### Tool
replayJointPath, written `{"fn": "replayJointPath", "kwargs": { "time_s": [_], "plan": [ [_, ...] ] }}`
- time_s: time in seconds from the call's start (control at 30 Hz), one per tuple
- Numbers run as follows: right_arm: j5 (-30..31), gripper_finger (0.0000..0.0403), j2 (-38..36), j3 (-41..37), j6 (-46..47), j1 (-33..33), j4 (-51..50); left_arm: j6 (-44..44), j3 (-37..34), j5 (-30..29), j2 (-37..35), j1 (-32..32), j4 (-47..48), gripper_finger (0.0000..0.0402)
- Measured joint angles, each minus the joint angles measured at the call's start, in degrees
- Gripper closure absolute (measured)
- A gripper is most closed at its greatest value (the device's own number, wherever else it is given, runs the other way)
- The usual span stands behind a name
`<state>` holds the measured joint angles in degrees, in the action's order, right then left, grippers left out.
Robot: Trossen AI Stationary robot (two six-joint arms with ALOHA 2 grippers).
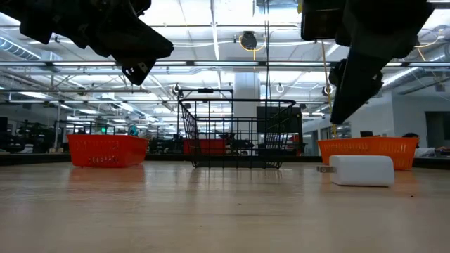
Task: Pick and place items into bin
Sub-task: Put the right white charger adapter into the wire basket
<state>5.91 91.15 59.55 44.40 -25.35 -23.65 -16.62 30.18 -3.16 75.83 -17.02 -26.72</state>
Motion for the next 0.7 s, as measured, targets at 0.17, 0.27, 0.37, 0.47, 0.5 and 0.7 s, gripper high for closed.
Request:
{"fn": "replayJointPath", "kwargs": {
  "time_s": [0.17, 0.27, 0.37, 0.47, 0.5, 0.7],
  "plan": [
    [-6.4, 0.0071, 0.1, 0.0, 3.7, -0.1, 0.6, 0.0, 0.0, 0.0, 0.0, 0.0, 0.0, 0.0371],
    [-6.8, 0.0070, 0.1, -0.1, 4.2, -0.1, 0.8, 0.0, 0.0, 0.0, 0.0, 0.0, 0.0, 0.0371],
    [-5.9, 0.0071, 0.1, -0.5, 4.8, -0.1, 1.8, 0.0, 0.0, 0.0, 0.0, 0.0, 0.0, 0.0371],
    [-4.3, 0.0073, 0.1, -0.6, 5.4, 0.2, 1.9, 0.0, 0.0, 0.0, 0.0, 0.0, 0.0, 0.0371],
    [-3.4, 0.0073, 0.1, -0.6, 5.2, 0.3, 2.0, 0.0, 0.0, 0.0, 0.0, 0.0, 0.0, 0.0371],
    [-1.6, 0.0073, 0.1, -3.5, 4.3, -0.2, 6.4, -0.1, 0.0, 0.0, 0.0, 0.0, 0.0, 0.0371]
  ]
}}
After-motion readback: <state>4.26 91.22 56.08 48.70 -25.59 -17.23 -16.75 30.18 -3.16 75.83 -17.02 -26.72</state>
